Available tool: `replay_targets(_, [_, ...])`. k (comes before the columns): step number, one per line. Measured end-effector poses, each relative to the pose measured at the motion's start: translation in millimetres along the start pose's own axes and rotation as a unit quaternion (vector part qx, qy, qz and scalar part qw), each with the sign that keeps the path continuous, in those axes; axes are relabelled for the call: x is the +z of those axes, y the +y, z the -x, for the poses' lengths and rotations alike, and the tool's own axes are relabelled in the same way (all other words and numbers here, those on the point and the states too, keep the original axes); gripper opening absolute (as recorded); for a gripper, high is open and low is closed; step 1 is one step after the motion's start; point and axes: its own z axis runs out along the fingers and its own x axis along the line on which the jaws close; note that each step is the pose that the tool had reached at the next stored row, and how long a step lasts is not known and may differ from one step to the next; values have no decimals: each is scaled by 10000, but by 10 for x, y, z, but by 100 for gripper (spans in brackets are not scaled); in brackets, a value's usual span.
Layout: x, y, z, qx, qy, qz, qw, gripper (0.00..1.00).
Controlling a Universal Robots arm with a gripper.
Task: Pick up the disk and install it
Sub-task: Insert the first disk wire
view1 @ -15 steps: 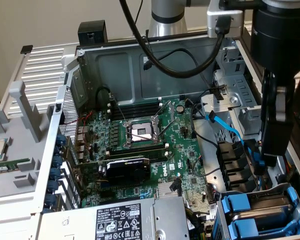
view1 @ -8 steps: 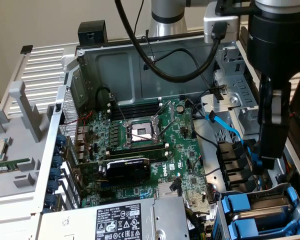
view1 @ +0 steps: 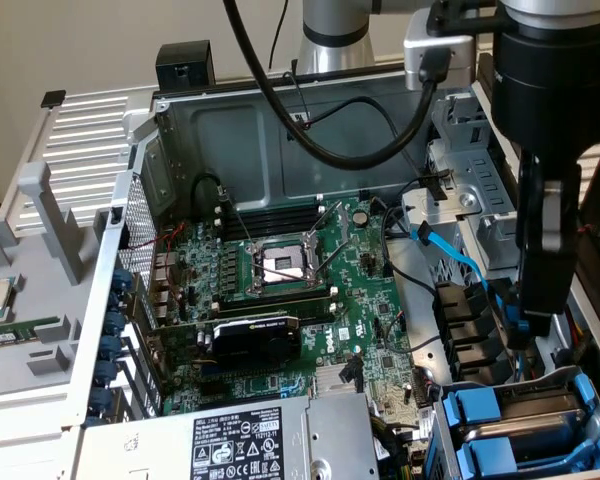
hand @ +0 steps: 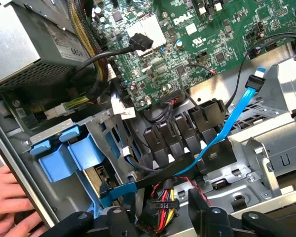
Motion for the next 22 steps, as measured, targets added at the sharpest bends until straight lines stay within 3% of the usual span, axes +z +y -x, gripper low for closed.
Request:
replay_targets(1, [1, 4, -2, 0, 0, 0, 10000, 44])
replay_targets(2, [1, 7, -4, -1, 0, 0, 10000, 44])
replay_targets(4, [2, 9, -5, -1, -2, -1, 10000, 35])
replay_targets(14, [-43, 56, 36, -2, 8, -12, 10000, 35])
replay_targets(19, [-98, 66, 25, 13, 36, -62, 10000, 35])
replay_targets(22, [-100, 66, 21, 30, 20, -138, 9999, 35])
